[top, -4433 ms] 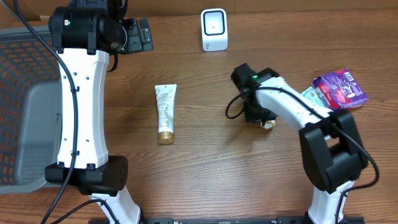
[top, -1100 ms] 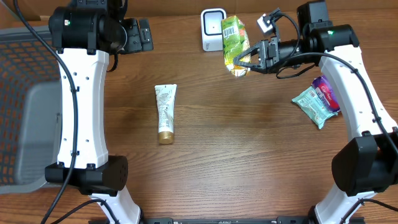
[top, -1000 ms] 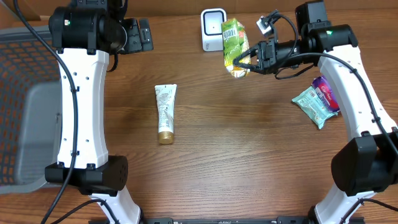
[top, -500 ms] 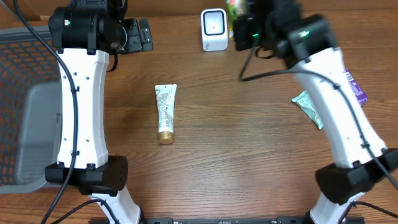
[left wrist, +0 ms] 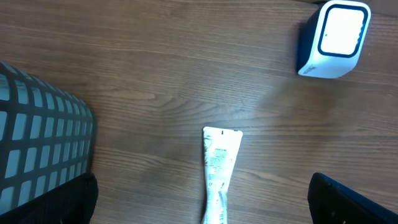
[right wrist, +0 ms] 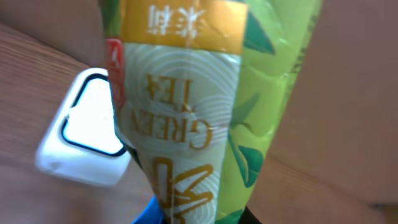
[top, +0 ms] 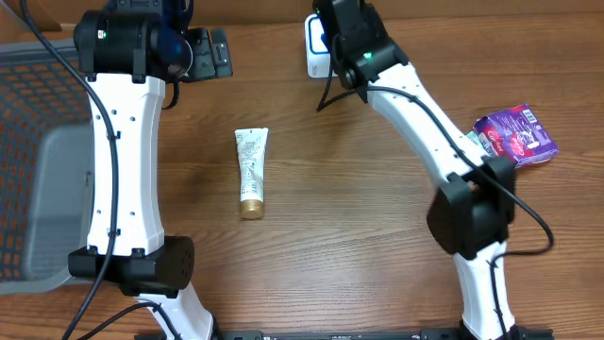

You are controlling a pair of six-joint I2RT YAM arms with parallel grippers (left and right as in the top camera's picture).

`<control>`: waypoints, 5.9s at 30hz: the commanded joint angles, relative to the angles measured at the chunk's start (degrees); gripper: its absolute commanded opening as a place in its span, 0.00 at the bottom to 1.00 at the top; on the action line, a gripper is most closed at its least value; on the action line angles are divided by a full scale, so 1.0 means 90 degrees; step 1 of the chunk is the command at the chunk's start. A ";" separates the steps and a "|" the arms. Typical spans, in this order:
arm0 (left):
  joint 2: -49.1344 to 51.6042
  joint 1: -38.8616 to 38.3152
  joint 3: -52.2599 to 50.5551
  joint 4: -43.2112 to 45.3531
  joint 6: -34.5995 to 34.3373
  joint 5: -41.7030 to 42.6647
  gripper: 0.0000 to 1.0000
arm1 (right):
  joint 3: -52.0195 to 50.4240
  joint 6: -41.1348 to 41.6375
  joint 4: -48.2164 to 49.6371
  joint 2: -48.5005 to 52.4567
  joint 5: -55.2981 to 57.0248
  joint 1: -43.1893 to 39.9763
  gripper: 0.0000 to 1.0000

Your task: Scan the item barcode

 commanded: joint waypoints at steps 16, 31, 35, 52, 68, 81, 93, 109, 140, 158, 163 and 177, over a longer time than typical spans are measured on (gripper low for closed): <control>0.0032 -0.0044 0.0024 0.0022 0.0015 -0.0015 0.99 | 0.0097 -0.2431 0.1547 0.1338 0.1064 -0.0027 0.04; 0.0032 -0.0044 0.0024 0.0024 0.0015 -0.0017 0.99 | 0.0100 -0.2375 0.1219 0.1355 0.1192 -0.0109 0.04; 0.0032 -0.0044 0.0024 0.0022 0.0015 -0.0015 1.00 | 0.0097 -0.2271 0.0811 0.1064 0.0969 -0.0046 0.04; 0.0032 -0.0044 0.0024 0.0024 0.0015 -0.0015 0.99 | 0.0100 0.2747 -0.4078 -0.2101 -0.3711 -0.0131 0.04; 0.0032 -0.0044 0.0024 0.0022 0.0017 -0.0017 0.99 | -0.2429 0.5807 -0.4245 -0.1868 -0.3220 -0.2295 0.04; 0.0032 -0.0044 0.0024 0.0024 0.0017 -0.0017 1.00 | -0.4787 0.5629 -0.1469 -0.1863 -0.3310 -0.3186 0.38; 0.0032 -0.0044 0.0024 0.0022 0.0015 -0.0017 1.00 | -0.2788 0.4617 -0.4126 -0.2246 -0.5064 -0.3152 0.74; 0.0032 -0.0041 0.0024 0.0022 0.0015 -0.0017 1.00 | -0.2788 0.4928 -0.2288 -0.1865 -0.7431 -0.0843 1.00; 0.0032 -0.0044 0.0024 0.0024 0.0017 -0.0017 0.99 | -0.2803 0.6275 -0.0789 0.0112 -0.4779 0.2254 0.78; 0.0032 -0.0044 0.0024 0.0024 0.0015 -0.0017 1.00 | -0.2518 0.4777 -0.3101 -0.0185 -0.3954 -0.0039 0.82; 0.0032 -0.0044 0.0024 0.0022 0.0015 -0.0017 1.00 | -0.2518 0.3417 -0.3308 -0.0185 -0.3927 -0.0629 0.83; 0.0032 -0.0044 0.0024 0.0022 0.0017 -0.0017 0.99 | -0.0848 0.3342 -0.3978 -0.0561 -0.3422 -0.0753 0.76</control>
